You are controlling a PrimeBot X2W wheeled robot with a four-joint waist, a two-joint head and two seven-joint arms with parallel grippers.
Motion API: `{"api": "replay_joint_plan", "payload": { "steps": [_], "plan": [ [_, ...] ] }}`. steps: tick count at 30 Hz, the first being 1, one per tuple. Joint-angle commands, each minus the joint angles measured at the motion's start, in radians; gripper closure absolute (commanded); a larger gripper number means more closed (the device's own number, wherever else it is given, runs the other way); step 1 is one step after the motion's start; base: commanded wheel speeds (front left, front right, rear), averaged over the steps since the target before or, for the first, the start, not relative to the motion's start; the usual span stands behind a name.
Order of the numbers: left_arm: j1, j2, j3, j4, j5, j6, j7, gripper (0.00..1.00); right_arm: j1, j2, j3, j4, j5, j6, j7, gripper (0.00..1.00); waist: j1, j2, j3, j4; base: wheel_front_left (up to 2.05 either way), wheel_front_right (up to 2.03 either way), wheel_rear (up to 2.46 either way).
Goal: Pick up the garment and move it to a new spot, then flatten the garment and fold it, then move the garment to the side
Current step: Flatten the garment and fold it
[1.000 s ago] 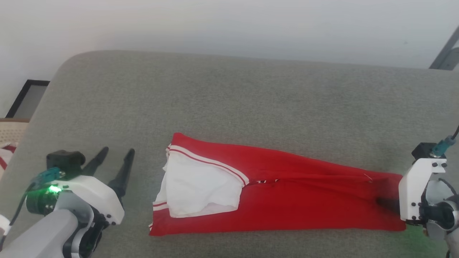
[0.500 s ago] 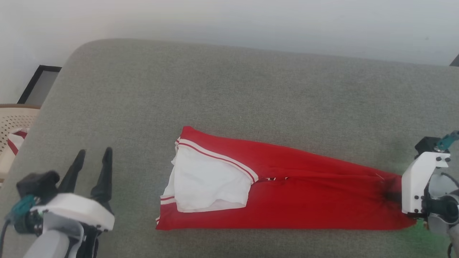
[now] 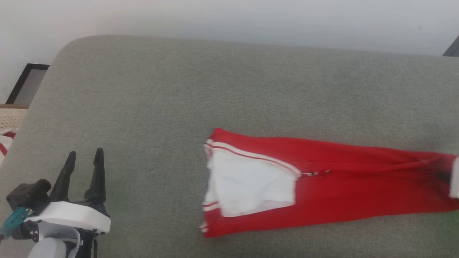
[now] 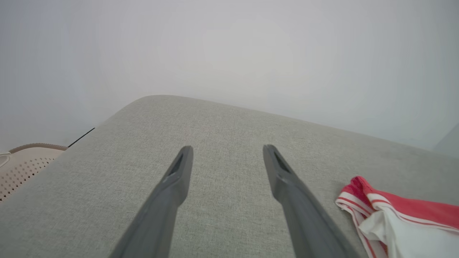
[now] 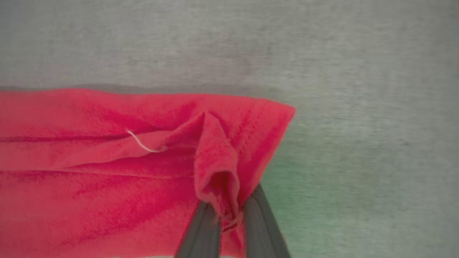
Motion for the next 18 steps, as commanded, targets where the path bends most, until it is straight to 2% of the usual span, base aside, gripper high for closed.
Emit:
{"api": "replay_joint_plan", "payload": {
  "steps": [1, 5, 11, 15, 18],
  "plan": [
    [-0.003, -0.007, 0.012, 0.0, 0.012, -0.008, -0.004, 0.0, -0.012, -0.013, -0.016, 0.013, -0.012, -0.002, -0.011, 1.0, 0.0, 0.0, 0.004, -0.005, 0.0, 0.0, 0.0],
    [-0.015, -0.035, 0.052, -0.003, 0.046, -0.029, -0.004, 0.0, -0.04, -0.054, -0.066, 0.073, -0.076, -0.002, -0.047, 1.0, 0.0, 0.0, 0.014, -0.018, 0.0, 0.0, 0.0],
    [-0.019, -0.057, 0.098, -0.01, 0.091, -0.045, -0.004, 0.0, -0.09, -0.048, -0.077, 0.108, -0.13, -0.002, -0.056, 1.0, 0.0, 0.0, 0.022, -0.046, 0.0, 0.0, 0.0],
    [-0.008, -0.066, 0.118, -0.012, 0.107, -0.05, -0.004, 0.0, -0.076, -0.014, -0.031, 0.022, -0.065, -0.001, -0.022, 1.0, 0.0, 0.0, 0.013, -0.06, 0.0, 0.0, 0.0],
    [0.008, -0.073, 0.129, -0.018, 0.118, -0.051, -0.004, 0.0, -0.043, -0.003, 0.026, -0.098, -0.003, -0.001, 0.015, 1.0, 0.0, 0.0, 0.001, -0.072, 0.0, 0.0, 0.0]
  ]
}}
